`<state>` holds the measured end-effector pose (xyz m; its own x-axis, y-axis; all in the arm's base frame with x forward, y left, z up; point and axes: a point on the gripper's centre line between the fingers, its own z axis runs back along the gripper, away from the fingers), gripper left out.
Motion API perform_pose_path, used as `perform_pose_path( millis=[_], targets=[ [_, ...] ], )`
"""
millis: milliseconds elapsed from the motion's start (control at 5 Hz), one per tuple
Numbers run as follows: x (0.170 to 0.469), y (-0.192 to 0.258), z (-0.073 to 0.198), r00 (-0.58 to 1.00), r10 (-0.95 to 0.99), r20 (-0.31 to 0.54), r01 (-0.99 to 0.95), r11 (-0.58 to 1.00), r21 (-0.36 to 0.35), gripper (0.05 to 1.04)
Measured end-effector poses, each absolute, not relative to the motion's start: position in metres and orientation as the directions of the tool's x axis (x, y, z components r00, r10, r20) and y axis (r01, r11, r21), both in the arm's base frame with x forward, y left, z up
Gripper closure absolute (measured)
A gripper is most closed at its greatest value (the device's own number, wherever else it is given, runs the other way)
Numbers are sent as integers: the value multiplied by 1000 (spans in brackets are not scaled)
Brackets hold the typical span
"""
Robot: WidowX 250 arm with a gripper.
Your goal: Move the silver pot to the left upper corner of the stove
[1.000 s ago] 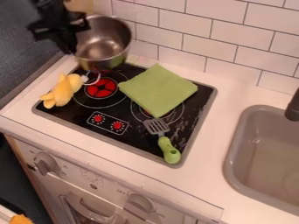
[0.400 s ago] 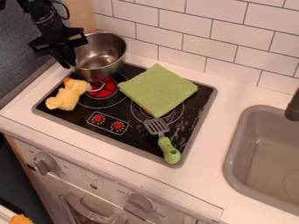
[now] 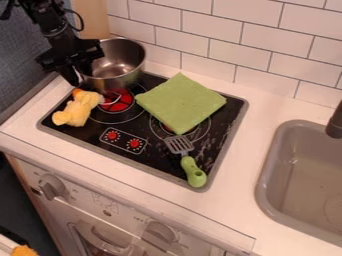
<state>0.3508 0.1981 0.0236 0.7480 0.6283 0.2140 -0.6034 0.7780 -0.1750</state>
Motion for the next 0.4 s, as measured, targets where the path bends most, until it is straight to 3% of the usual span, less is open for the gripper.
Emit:
perform_pose_path(
  millis=[200, 400],
  targets=[
    [349, 194, 25, 751, 625, 214, -597, 781, -185, 222],
    [348, 190, 26, 769, 608, 198, -579, 794, -186, 75]
  ],
)
